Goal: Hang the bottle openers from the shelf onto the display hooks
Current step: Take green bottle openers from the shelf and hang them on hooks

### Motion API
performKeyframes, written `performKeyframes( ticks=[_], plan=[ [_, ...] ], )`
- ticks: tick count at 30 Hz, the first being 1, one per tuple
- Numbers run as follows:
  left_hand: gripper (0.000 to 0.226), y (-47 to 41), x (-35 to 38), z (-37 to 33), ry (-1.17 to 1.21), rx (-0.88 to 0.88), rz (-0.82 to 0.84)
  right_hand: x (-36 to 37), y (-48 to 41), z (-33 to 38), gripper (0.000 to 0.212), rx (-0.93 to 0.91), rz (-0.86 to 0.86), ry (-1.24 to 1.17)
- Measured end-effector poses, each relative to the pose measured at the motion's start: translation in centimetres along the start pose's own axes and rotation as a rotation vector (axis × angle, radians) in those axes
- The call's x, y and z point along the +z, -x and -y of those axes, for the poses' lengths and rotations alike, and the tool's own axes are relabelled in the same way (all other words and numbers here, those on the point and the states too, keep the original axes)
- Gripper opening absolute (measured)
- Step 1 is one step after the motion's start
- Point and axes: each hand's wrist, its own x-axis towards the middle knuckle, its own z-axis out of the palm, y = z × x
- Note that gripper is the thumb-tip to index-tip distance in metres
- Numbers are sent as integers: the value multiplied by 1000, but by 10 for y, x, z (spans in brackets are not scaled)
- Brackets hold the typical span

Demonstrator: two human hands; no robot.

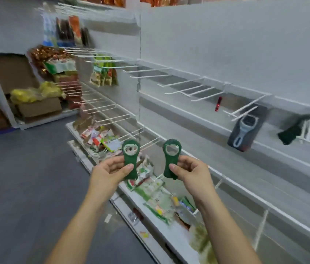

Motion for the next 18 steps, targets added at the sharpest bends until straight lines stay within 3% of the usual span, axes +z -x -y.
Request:
performKeyframes(
  ticks=[6,12,18],
  plan=[
    [26,-42,16,-6,23,-31,261,-4,13,5,29,5,-298,10],
    [24,-27,64,-13,84,-57,505,-32,48,12,27,9,-498,-19],
    [26,0,112,-19,117,-78,607,-72,86,26,26,-24,-609,-14]
  ],
)
